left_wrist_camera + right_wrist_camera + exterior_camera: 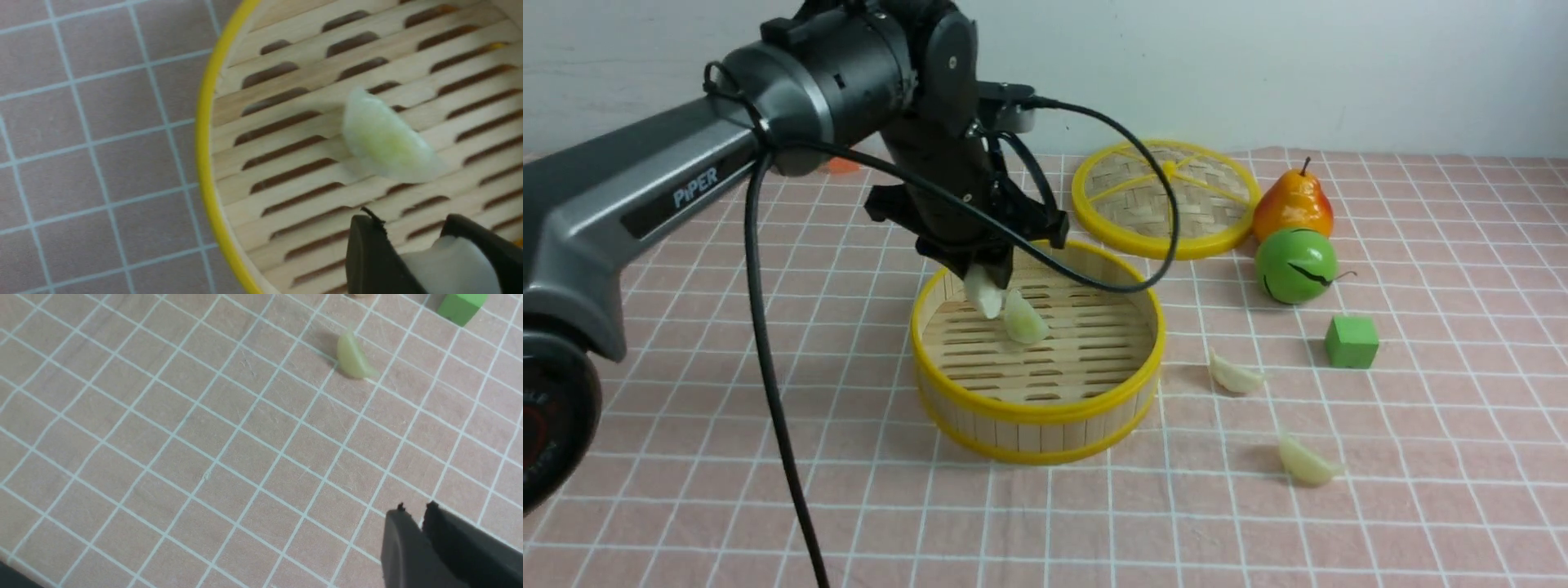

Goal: Put the dumplings into the steamer on the table with the pink tablecloth.
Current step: 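Place the dumpling into the bamboo steamer basket with the left gripper, then reach for and grasp a dumpling lying on the table beside the steamer, then place the dumpling in the bamboo steamer basket with the right gripper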

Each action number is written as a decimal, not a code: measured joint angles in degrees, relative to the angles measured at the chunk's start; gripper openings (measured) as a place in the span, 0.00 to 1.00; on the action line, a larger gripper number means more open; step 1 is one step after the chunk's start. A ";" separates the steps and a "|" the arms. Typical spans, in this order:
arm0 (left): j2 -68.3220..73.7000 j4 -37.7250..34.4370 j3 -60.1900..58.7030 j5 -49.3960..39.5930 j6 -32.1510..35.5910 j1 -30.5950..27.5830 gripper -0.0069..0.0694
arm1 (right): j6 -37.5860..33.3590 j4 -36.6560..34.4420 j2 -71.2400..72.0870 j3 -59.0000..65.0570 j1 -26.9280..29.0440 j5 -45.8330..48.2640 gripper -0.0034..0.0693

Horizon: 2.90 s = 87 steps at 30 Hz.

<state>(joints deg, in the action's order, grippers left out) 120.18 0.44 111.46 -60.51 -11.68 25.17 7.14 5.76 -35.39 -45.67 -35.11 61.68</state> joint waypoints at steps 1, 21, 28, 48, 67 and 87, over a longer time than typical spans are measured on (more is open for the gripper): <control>1.00 0.02 0.00 0.19 0.00 -0.63 0.36 | 0.00 -0.40 0.00 0.00 0.00 -0.24 0.16; 8.51 1.19 3.04 1.00 -0.07 -1.42 0.65 | 2.07 1.10 -3.06 -0.67 0.00 -1.27 0.16; -0.99 1.36 12.17 -9.18 -0.14 -1.42 0.72 | 2.99 9.81 -15.93 -8.23 0.08 0.48 0.15; -47.38 0.46 -24.83 -10.71 0.03 -1.42 0.07 | -31.82 -22.64 -53.15 -31.02 17.17 2.53 0.04; -74.47 -1.31 -57.14 -6.65 0.03 -1.42 0.07 | -27.14 -11.13 -74.99 -31.83 17.22 -7.18 0.83; -74.49 -1.31 -57.30 -7.23 0.03 -1.42 0.07 | -19.57 -8.25 -78.34 -50.70 10.52 4.26 0.38</control>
<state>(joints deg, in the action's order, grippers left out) 45.69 -0.87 54.15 -67.74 -11.65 23.74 -12.43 -2.50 -113.72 -96.36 -24.59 65.93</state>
